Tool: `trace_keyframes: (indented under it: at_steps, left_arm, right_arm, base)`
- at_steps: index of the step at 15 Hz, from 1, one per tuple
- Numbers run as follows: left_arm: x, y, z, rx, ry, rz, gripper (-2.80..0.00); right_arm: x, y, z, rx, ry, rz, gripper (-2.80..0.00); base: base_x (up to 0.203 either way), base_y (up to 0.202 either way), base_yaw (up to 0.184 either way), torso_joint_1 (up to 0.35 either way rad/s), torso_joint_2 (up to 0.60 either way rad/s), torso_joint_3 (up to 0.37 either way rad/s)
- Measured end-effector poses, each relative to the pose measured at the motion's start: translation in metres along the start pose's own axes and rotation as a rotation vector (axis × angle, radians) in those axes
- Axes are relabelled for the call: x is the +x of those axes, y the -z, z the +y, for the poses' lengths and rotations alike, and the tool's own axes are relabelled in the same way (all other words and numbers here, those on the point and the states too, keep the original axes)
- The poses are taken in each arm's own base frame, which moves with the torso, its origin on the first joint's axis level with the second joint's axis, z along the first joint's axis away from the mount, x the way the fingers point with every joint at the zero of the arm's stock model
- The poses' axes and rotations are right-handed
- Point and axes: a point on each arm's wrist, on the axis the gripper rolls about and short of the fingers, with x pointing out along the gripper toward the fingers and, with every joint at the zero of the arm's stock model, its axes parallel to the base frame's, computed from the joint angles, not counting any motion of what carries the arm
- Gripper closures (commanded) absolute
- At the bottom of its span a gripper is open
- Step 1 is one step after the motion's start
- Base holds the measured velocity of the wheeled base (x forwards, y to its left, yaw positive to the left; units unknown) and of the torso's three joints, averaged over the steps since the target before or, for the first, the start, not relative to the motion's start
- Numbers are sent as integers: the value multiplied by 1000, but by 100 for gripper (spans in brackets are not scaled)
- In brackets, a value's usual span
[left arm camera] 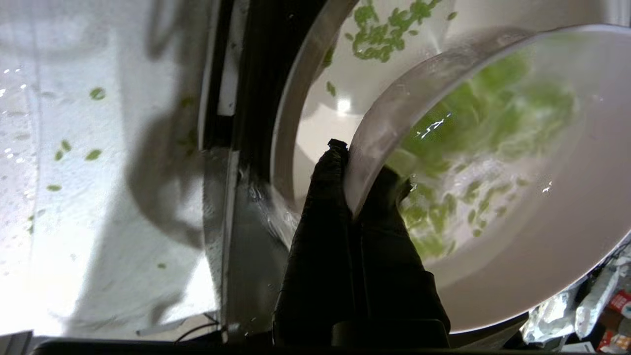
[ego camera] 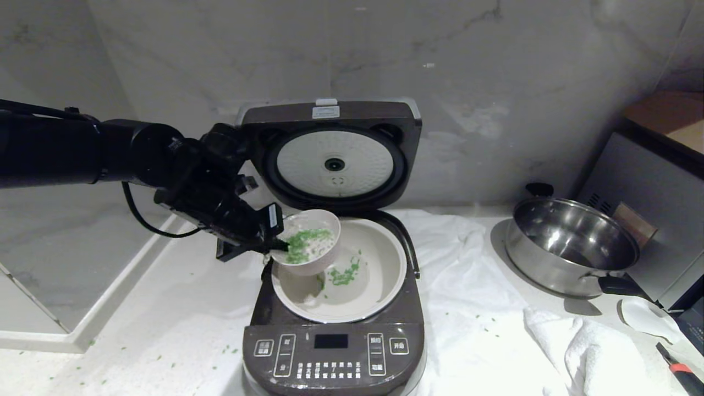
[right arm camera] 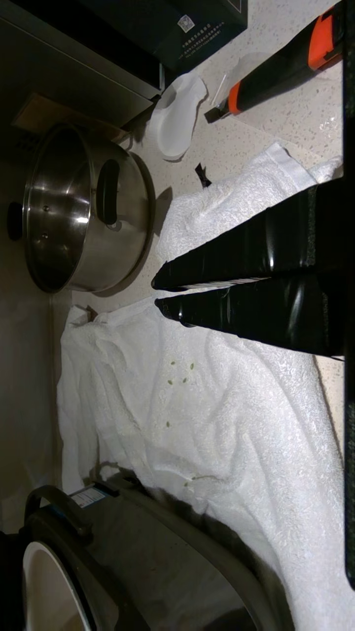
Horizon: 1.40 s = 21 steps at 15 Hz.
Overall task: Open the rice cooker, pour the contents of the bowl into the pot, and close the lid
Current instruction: Pour the water from the bowl into the rice cooker
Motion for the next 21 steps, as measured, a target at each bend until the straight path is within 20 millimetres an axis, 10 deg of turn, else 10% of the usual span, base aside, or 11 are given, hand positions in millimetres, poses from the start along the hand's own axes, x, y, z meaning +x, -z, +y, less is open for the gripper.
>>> trace_keyframes:
  at_steps: [21]
  left_arm:
    - [54, 16, -14, 116, 58, -201, 0]
  right_arm:
    - [0, 0, 0, 0, 0, 0, 0]
  base:
    - [0, 0, 0, 0, 0, 0]
